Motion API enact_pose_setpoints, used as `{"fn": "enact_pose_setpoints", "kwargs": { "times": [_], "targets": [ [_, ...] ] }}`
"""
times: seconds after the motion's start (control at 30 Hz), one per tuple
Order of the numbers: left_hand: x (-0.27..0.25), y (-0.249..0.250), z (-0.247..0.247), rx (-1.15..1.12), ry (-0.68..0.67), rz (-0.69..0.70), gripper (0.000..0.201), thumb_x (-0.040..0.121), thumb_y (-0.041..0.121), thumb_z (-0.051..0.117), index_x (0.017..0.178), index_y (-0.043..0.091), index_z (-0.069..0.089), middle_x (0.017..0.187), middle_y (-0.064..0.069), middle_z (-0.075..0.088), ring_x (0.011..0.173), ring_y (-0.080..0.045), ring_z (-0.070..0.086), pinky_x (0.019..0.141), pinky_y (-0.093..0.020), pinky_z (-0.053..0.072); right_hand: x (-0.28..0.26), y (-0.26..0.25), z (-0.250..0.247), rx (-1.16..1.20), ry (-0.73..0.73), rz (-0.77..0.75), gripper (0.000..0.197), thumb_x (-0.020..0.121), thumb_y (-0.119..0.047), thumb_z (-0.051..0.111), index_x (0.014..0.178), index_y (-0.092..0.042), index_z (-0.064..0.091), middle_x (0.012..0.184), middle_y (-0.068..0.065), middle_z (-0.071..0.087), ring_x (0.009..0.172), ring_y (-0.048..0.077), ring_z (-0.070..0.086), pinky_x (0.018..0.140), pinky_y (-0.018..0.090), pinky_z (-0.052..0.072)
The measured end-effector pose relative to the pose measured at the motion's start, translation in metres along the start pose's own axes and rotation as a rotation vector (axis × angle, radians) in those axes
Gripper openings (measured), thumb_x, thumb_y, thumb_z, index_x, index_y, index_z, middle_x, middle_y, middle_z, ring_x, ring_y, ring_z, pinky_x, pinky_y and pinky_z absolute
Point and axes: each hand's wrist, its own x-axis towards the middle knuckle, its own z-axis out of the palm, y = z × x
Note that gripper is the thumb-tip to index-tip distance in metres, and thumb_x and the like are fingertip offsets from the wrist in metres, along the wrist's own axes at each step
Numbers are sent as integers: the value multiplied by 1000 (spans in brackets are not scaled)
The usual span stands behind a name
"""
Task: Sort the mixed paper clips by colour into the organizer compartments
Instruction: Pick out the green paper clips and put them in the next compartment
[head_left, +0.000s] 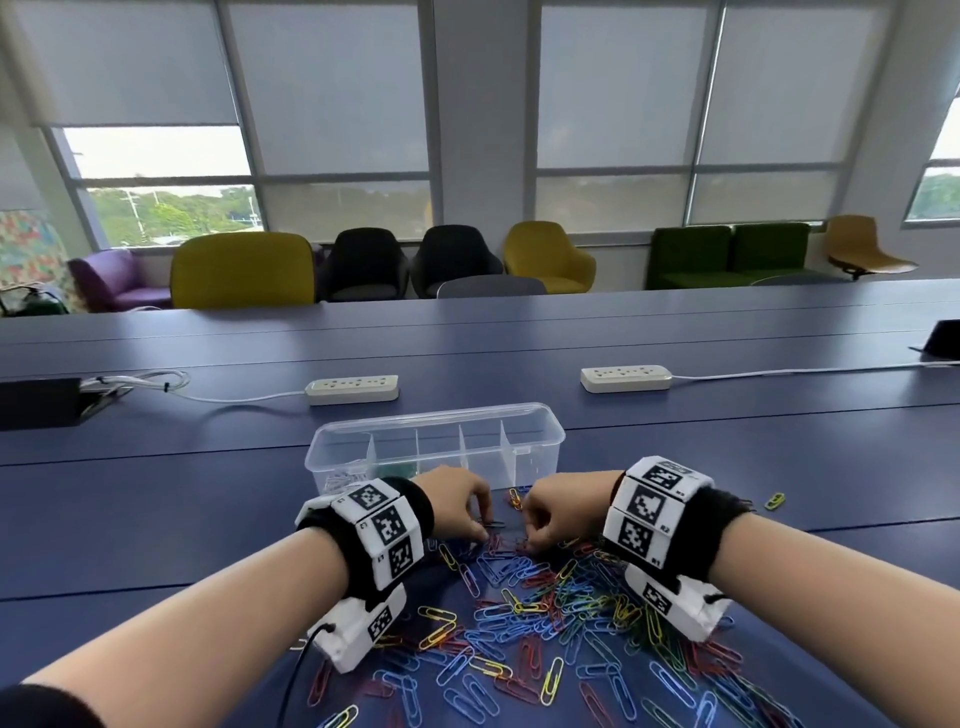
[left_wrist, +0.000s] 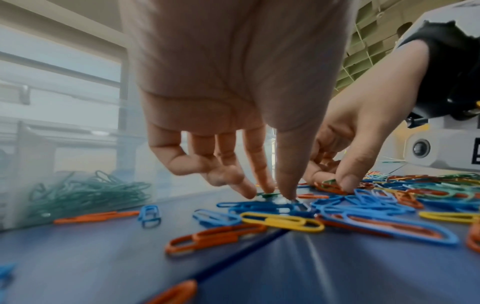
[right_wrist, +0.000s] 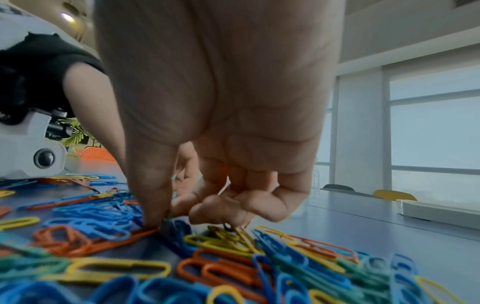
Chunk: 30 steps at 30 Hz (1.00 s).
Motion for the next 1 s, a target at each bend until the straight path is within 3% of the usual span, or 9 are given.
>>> {"fn": "enact_pose_setpoints", "kwargs": {
  "times": [0.2, 0.3, 0.4, 0.5, 0.63, 0.7, 0.8, 0.9, 1.0],
  "targets": [
    [3, 3, 1, -5, -25, -10, 25, 88, 25, 63, 106, 8, 66, 110, -7, 67, 102, -20, 61, 80, -23, 43, -20, 12, -6, 166, 100, -17, 16, 88, -27, 63, 78, -21, 53, 71, -12, 52, 64, 1, 46, 57, 10, 35],
    [6, 5, 1, 36, -79, -17, 27, 91, 24, 60, 107, 3, 66, 111, -10, 67, 104, -23, 61, 83, -26, 44, -32, 21, -6, 290, 141, -6, 6, 90, -21, 62, 88, -20, 56, 74, -8, 55, 69, 8, 51, 62, 14, 40],
    [4, 8, 1, 74, -106, -17, 25, 92, 19, 55, 107, 1, 66, 100, -12, 65, 94, -25, 59, 74, -24, 39, -48, 29, -8, 462, 142, -8, 17, 94, -14, 54, 110, -11, 60, 76, -1, 57, 65, 8, 53, 58, 15, 44],
    [-1, 9, -3, 87, -87, -5, 13, 93, 17, 50, 96, 9, 60, 89, -5, 54, 80, -19, 48, 72, -23, 37, -67, 38, -9, 571, 194, 25, 9, 96, -11, 48, 98, -11, 57, 69, -1, 55, 52, 0, 53, 53, 15, 44],
    [-7, -1, -13, -192, 31, -19, 12, 92, 15, 53, 81, 15, 49, 80, -1, 58, 70, -14, 51, 70, -25, 42, -92, 50, -3, 669, 244, 43, 12, 97, -7, 45, 87, -11, 48, 72, -1, 58, 55, 5, 55, 53, 19, 45],
    [-13, -1, -15, -601, 48, -30, 20, 91, 4, 53, 76, 12, 44, 75, -6, 60, 61, -11, 55, 60, -22, 46, -103, 54, 2, 687, 229, 49, 10, 98, -5, 41, 91, -10, 46, 72, -1, 59, 55, 8, 54, 50, 16, 43],
    [-24, 9, -15, -1127, -73, -31, 20, 92, -10, 40, 83, 6, 47, 69, -9, 52, 53, -11, 51, 48, -18, 42, -110, 53, 6, 647, 168, 49, 22, 96, 2, 34, 106, -12, 48, 71, 0, 57, 51, 8, 52, 49, 18, 37],
    [-26, 29, -11, -1121, -180, -49, 33, 91, -11, 26, 81, 5, 53, 64, -5, 42, 50, -10, 42, 44, -18, 37, -106, 44, 6, 496, 145, 41, 30, 94, 2, 28, 97, -14, 54, 68, 0, 47, 50, 9, 41, 46, 17, 33],
    [-25, 51, -3, -825, -204, -85, 39, 87, -11, 22, 70, 9, 51, 60, -2, 36, 47, -9, 30, 41, -16, 26, -94, 27, 6, 314, 122, -14, 25, 99, -16, 36, 98, -18, 60, 73, -1, 50, 55, 9, 40, 53, 20, 38]
  ]
}}
